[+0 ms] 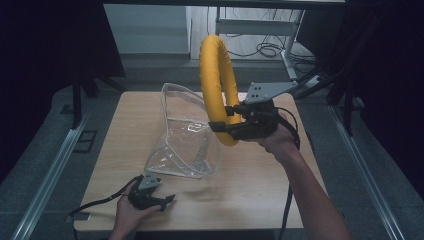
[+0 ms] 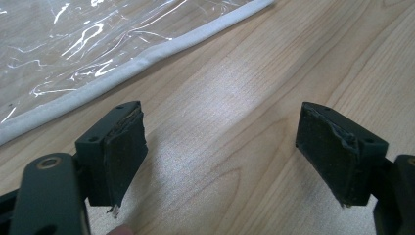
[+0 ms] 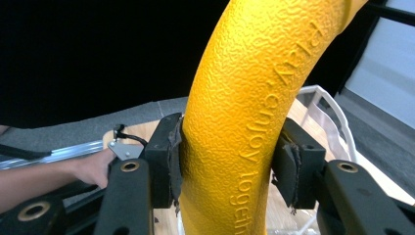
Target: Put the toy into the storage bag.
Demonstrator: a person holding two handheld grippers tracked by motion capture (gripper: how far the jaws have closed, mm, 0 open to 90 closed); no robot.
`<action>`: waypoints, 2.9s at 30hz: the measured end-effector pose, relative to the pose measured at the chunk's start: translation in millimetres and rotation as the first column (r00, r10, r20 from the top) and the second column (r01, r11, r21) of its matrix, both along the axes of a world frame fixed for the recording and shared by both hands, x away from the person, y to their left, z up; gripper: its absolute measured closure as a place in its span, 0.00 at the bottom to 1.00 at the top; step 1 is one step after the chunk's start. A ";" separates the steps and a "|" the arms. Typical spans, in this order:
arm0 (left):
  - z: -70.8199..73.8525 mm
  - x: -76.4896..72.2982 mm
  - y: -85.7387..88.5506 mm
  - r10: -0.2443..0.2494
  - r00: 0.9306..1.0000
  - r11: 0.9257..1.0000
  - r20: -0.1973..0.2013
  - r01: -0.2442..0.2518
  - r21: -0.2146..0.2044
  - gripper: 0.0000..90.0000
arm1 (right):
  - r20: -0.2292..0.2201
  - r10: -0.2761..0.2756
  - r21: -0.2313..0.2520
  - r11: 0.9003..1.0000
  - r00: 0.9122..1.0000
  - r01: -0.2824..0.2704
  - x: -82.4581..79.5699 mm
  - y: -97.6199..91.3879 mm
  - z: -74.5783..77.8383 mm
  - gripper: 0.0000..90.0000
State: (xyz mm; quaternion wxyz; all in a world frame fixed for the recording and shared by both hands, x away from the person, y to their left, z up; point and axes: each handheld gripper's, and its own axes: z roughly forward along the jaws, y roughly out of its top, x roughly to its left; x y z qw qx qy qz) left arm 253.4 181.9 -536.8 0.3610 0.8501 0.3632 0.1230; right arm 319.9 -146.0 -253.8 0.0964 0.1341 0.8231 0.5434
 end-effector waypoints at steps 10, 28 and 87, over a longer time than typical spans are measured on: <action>0.0 -0.1 -0.1 0.001 1.000 1.000 -0.001 -0.001 -0.001 0.21 | 0.011 0.059 0.023 0.998 0.998 -0.059 -6.3 14.1 9.7 0.56; -0.2 0.0 0.0 -0.001 1.000 1.000 -0.001 0.001 0.001 0.21 | -0.011 0.120 0.036 0.992 0.993 -0.119 -4.5 35.1 5.7 0.56; 0.0 -0.5 0.1 0.003 1.000 1.000 0.001 -0.003 0.004 0.21 | -0.162 0.236 0.004 0.971 0.958 -0.239 18.1 74.6 -56.9 0.56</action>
